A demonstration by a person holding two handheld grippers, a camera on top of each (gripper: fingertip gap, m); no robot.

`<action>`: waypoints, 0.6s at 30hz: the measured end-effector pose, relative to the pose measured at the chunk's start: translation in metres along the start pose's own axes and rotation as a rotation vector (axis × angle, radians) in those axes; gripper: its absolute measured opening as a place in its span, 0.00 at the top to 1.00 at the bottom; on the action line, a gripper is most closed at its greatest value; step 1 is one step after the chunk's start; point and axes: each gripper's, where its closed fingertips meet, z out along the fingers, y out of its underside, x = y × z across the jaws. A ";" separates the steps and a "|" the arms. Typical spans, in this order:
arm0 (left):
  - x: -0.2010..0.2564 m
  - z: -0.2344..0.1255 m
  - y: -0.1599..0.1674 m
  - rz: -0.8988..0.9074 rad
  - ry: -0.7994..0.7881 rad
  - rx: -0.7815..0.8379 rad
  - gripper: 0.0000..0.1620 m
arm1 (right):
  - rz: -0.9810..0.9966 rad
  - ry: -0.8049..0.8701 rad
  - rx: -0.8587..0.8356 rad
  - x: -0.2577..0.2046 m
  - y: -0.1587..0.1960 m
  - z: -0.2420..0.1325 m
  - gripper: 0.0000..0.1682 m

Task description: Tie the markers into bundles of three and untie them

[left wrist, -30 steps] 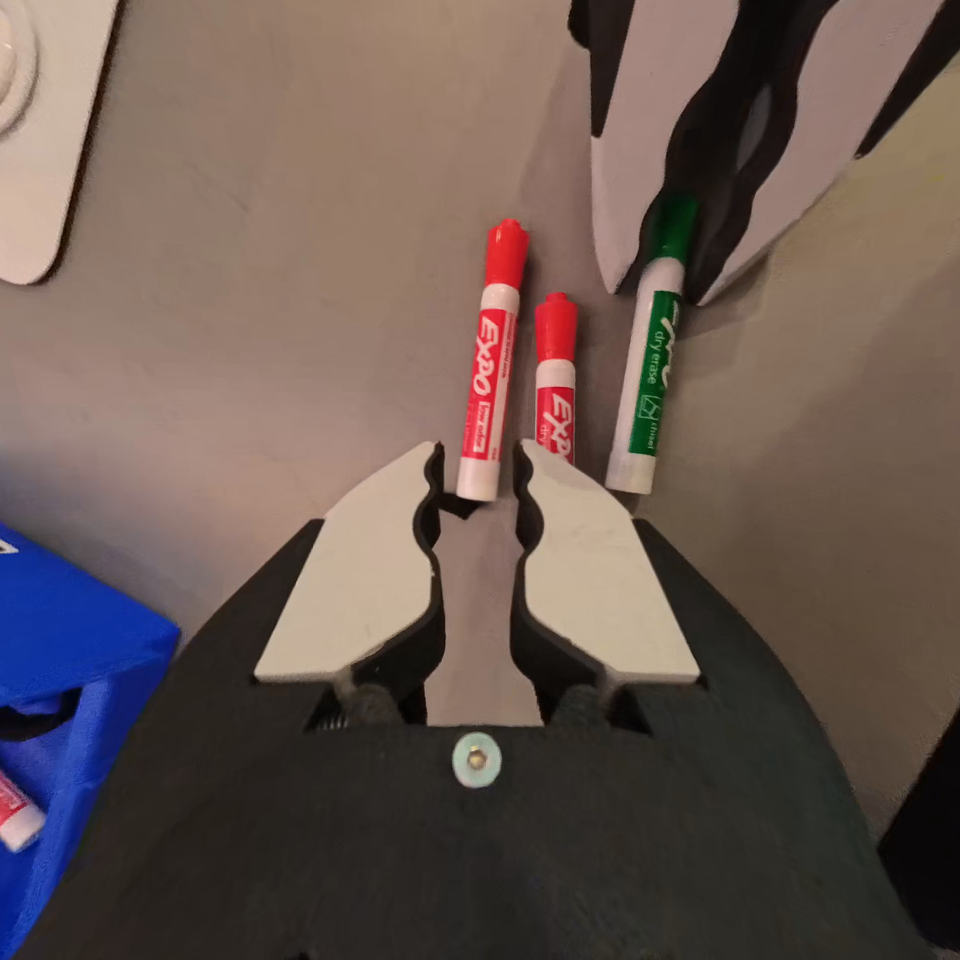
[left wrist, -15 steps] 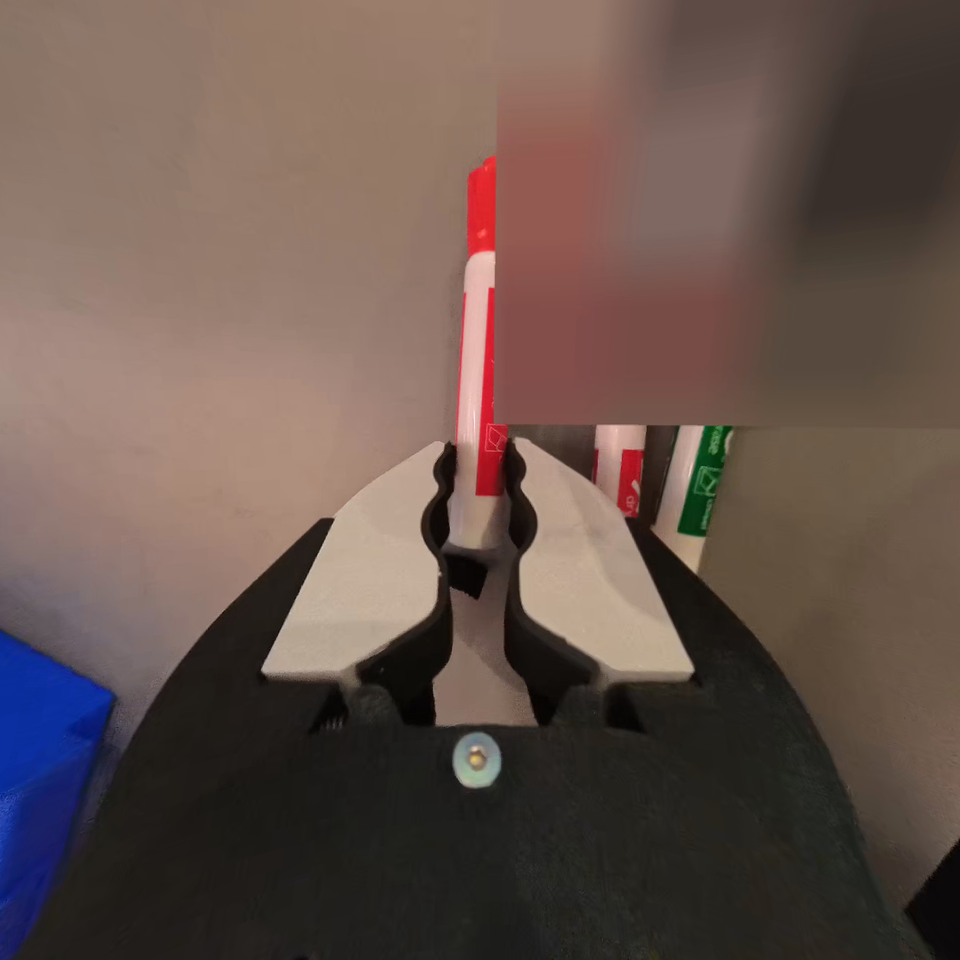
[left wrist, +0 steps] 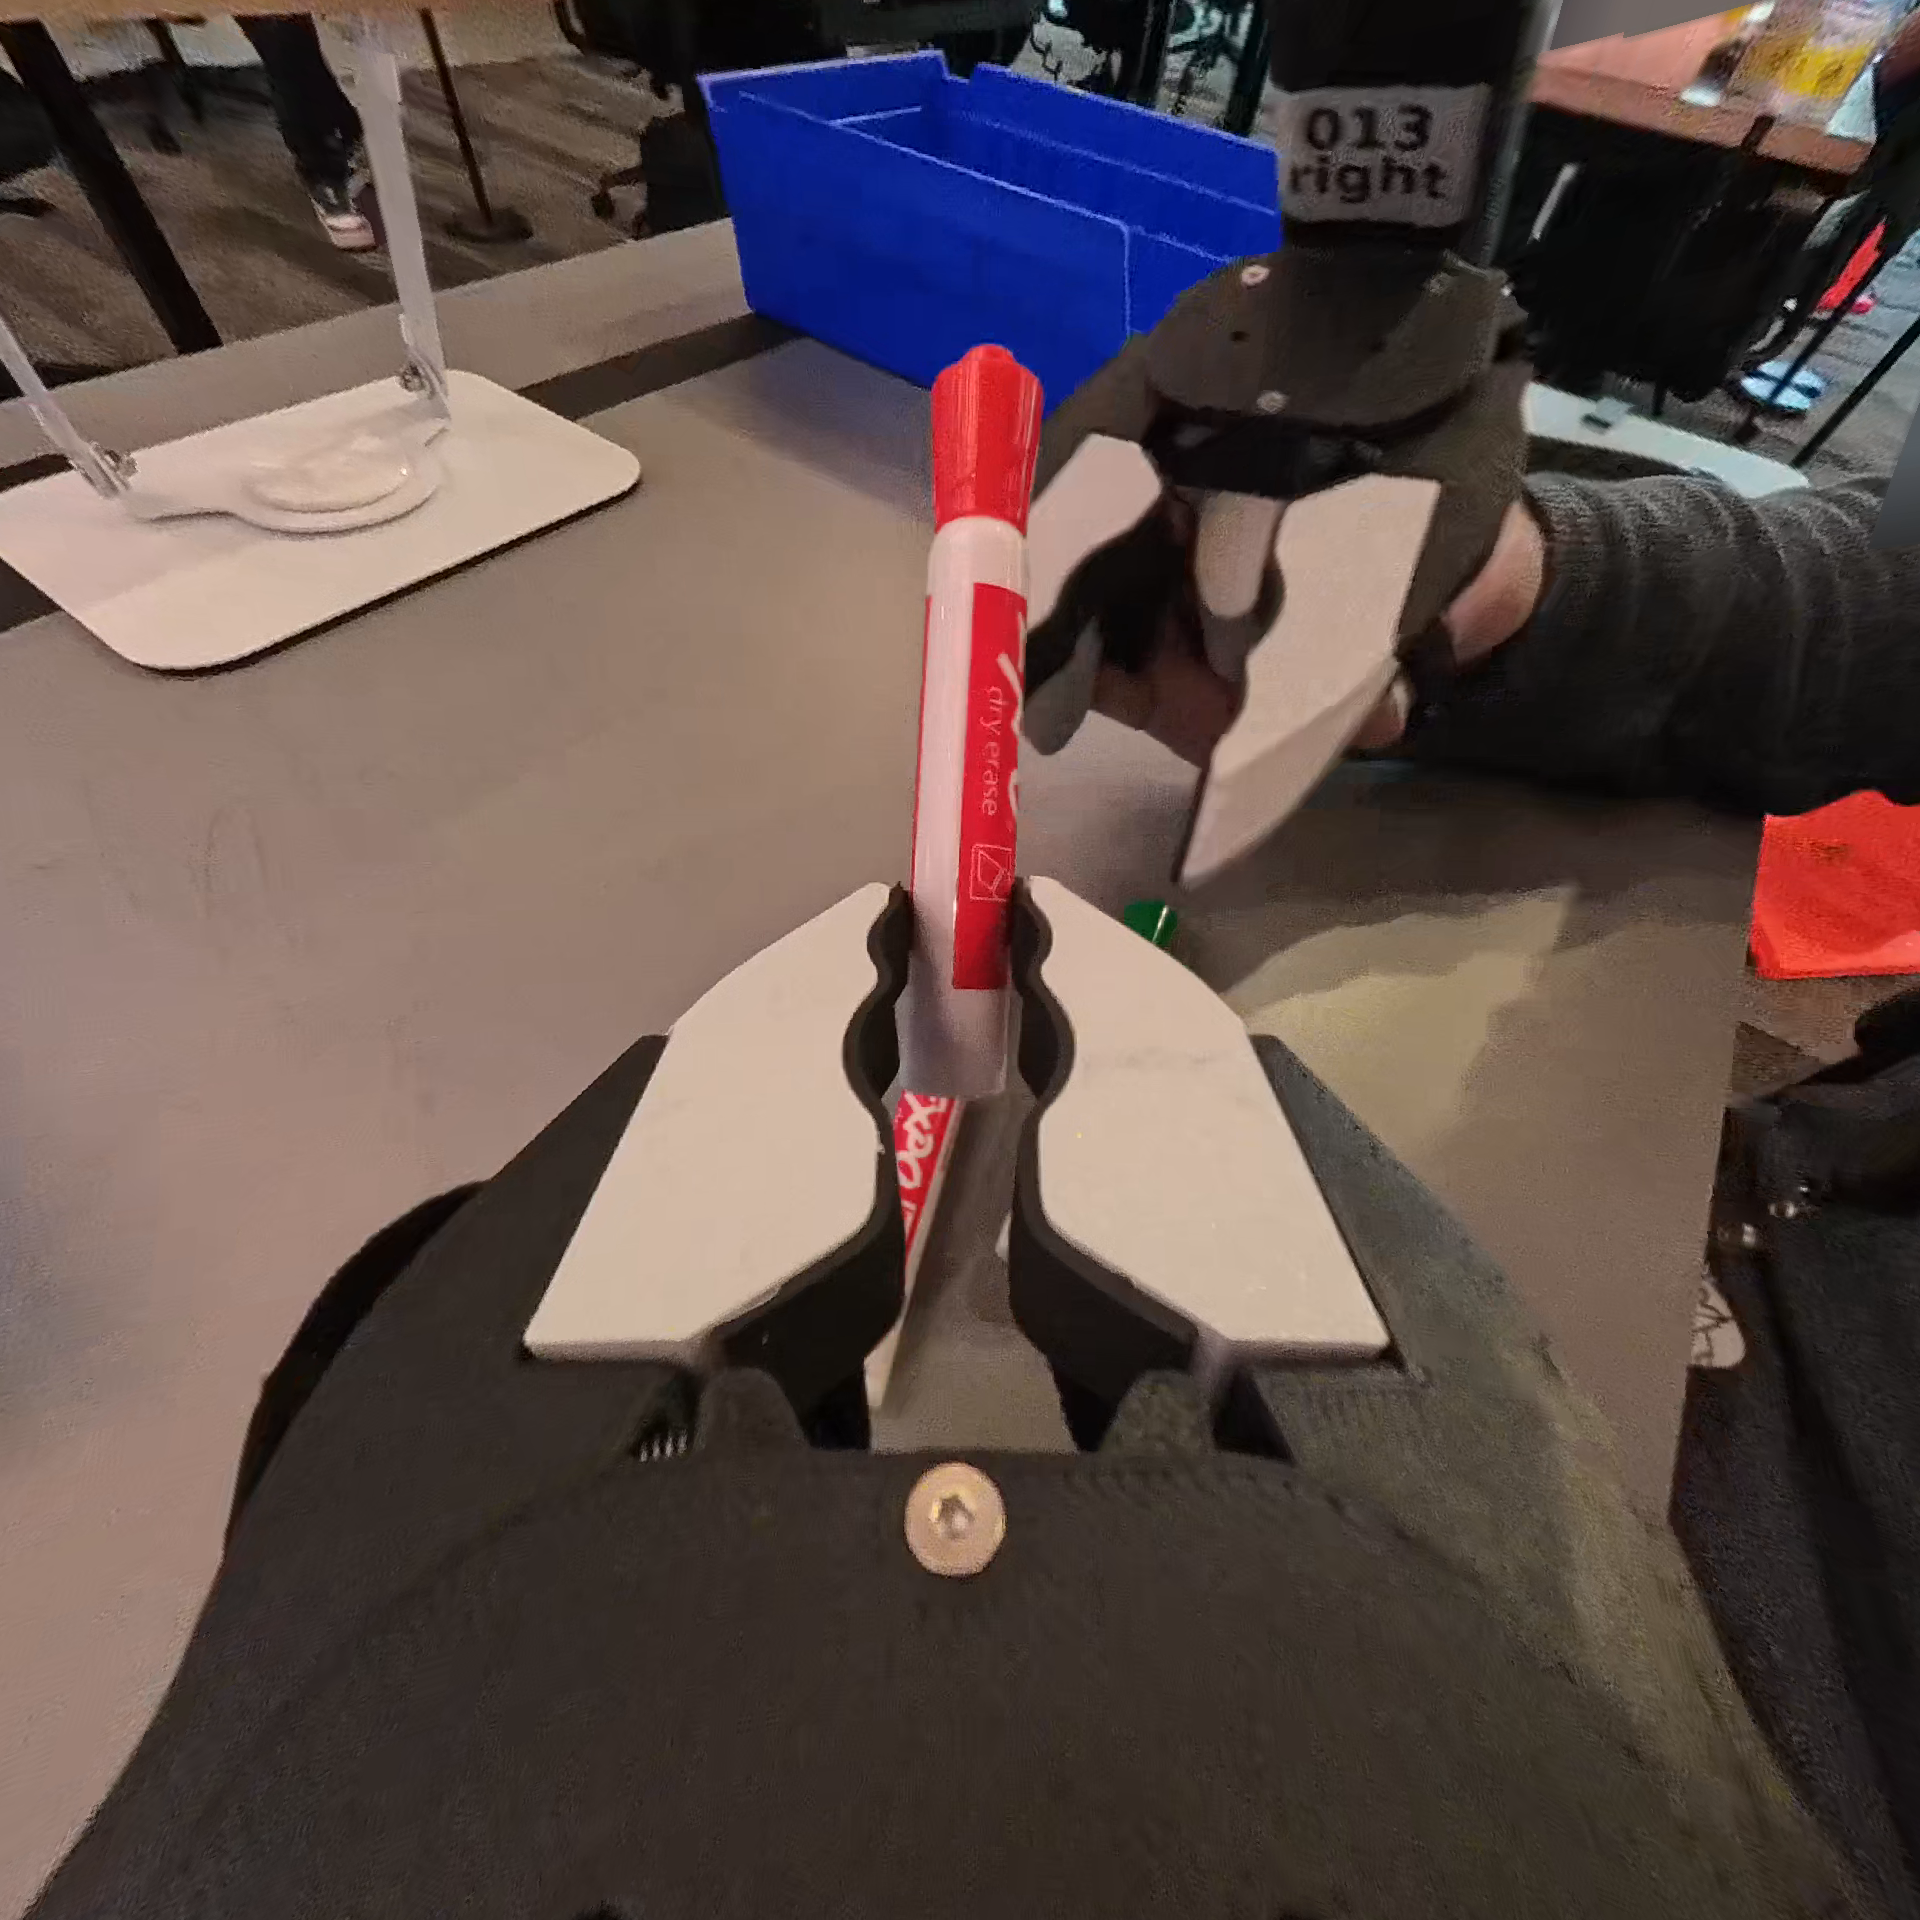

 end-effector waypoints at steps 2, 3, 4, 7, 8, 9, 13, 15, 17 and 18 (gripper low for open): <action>0.012 -0.007 0.002 0.025 -0.008 0.018 0.89 | 0.083 -0.091 0.091 -0.008 -0.020 0.006 0.68; 0.019 -0.010 0.004 0.029 -0.003 0.015 0.89 | 0.105 -0.141 0.130 -0.014 -0.029 0.009 0.71; 0.022 -0.013 0.007 0.042 -0.023 0.013 0.89 | 0.113 -0.182 0.164 -0.020 -0.037 0.012 0.78; 0.032 -0.022 0.020 0.034 -0.043 0.001 0.89 | 0.083 -0.268 0.213 -0.037 -0.053 0.024 0.91; 0.033 -0.026 0.024 0.012 -0.057 0.004 0.89 | 0.055 -0.268 0.191 -0.041 -0.054 0.032 0.91; 0.034 -0.031 0.028 -0.014 -0.063 0.002 0.89 | 0.027 -0.274 0.152 -0.046 -0.055 0.040 0.91; 0.025 -0.068 0.039 -0.057 -0.199 0.043 0.79 | -0.075 -0.343 0.059 -0.068 -0.069 0.069 0.92; 0.023 -0.092 0.053 -0.065 -0.285 0.008 0.78 | -0.143 -0.357 -0.023 -0.076 -0.073 0.089 0.92; 0.024 -0.115 0.067 -0.097 -0.342 0.005 0.77 | -0.207 -0.389 -0.105 -0.088 -0.074 0.109 0.92; 0.022 -0.126 0.077 -0.104 -0.390 -0.016 0.76 | -0.233 -0.406 -0.134 -0.094 -0.075 0.119 0.92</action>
